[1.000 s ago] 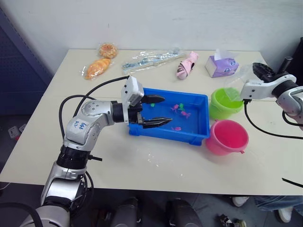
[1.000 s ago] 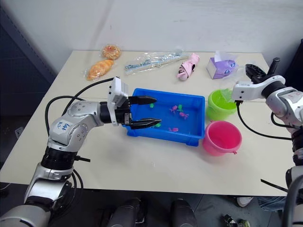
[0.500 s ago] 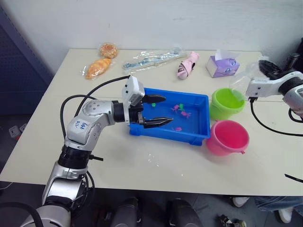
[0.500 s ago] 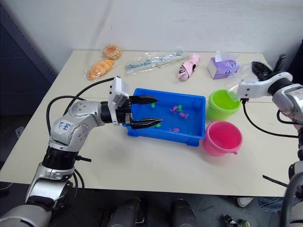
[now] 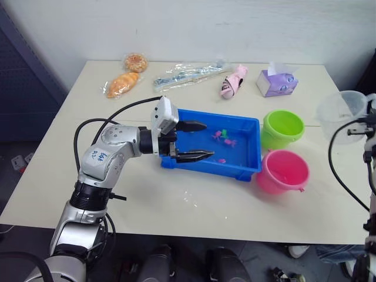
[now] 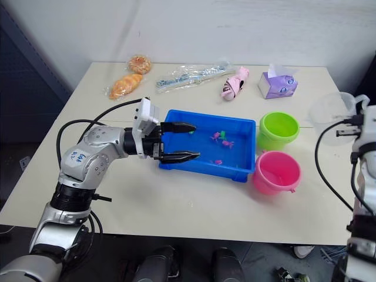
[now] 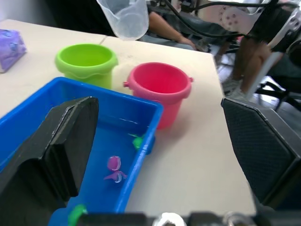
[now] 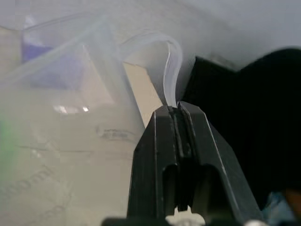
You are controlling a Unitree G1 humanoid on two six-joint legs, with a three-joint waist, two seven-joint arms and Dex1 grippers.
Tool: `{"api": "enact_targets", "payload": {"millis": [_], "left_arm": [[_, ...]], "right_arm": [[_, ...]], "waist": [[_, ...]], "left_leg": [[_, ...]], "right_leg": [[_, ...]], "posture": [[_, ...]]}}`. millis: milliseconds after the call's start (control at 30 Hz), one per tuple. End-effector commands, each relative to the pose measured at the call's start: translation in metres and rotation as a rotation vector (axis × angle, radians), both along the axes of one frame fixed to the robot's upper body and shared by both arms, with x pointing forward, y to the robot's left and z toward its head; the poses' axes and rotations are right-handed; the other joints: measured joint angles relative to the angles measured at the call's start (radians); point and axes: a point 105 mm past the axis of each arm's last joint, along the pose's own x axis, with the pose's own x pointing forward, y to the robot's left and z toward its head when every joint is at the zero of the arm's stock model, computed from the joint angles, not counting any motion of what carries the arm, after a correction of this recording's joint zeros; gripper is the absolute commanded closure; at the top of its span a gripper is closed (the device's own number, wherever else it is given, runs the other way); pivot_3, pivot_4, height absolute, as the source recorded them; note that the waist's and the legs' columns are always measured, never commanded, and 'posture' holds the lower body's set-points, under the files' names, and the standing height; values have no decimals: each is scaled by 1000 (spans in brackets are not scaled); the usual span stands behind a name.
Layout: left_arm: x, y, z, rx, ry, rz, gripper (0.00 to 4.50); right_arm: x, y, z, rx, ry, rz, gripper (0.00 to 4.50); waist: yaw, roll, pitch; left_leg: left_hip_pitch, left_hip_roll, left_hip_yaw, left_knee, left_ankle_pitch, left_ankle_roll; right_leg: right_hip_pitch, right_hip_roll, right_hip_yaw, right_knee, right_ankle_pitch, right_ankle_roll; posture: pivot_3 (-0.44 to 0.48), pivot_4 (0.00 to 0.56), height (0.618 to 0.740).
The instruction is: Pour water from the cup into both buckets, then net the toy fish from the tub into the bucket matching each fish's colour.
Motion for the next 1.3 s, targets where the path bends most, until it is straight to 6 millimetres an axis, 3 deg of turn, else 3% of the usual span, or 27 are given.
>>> {"api": "enact_targets", "payload": {"millis": [33, 333, 433, 633, 800, 933, 1133, 1167, 1300], "left_arm": [[-13, 1, 13, -22, -16, -78, 0], [-30, -2, 17, -19, 43, -204, 0], [-29, -3, 17, -16, 38, -205, 0], [-25, -4, 19, -20, 31, -204, 0], [-22, -6, 22, -32, 28, -204, 0], [-21, -10, 21, -35, 30, -220, 0], [-20, -15, 18, -28, 30, -246, 0], [-20, -15, 17, -27, 28, -250, 0], [-19, -15, 12, -25, 24, -239, 0]], "right_arm": [[-34, -9, -3, 220, -148, -64, 4409], [-61, -7, -68, 490, -215, -106, 4409], [-67, -1, -100, 450, -176, -138, 4409], [-85, -6, -132, 370, -91, -201, 4409], [-102, 1, -143, 298, -8, -193, 4409], [-114, 12, -139, 218, 61, -147, 3128], [-142, 24, -119, 97, 173, -111, 226], [-149, 28, -115, 93, 199, -87, 36], [-174, 52, -84, 137, 251, 69, 36]], "waist": [[1, 0, 0], [-3, 0, 0], [-2, 0, 0], [-3, 0, 0], [-5, 0, 0], [-3, 0, 0], [0, 2, -1], [-1, 1, -1], [2, 2, -1]], "left_leg": [[0, 0, 0, 0, 0, 0], [2, 0, 2, 0, 0, 0], [3, 0, 2, -1, 0, 0], [2, -1, 3, -1, 0, 0], [3, -1, 3, -1, 0, 0], [3, 0, 3, -1, 0, 0], [3, 0, 3, -2, 0, 0], [3, 0, 3, -2, 0, -1], [3, 0, 3, -4, 0, -1]], "right_leg": [[0, 0, 0, -1, 0, 0], [0, 0, 3, 0, 0, 0], [0, 0, 3, 0, 0, 0], [-1, 0, 5, 0, 0, 0], [-1, 0, 5, 0, 0, 0], [-1, 0, 6, 0, 0, 0], [-1, 0, 6, 0, 0, 0], [-1, 0, 6, 0, 0, 0], [-2, 0, 6, -1, 0, -1]], "posture": [[0, 150, 739], [0, 150, 739], [0, 150, 739], [0, 150, 739], [0, 150, 739], [0, 150, 739], [0, 150, 739], [0, 150, 739], [0, 150, 739]]}}
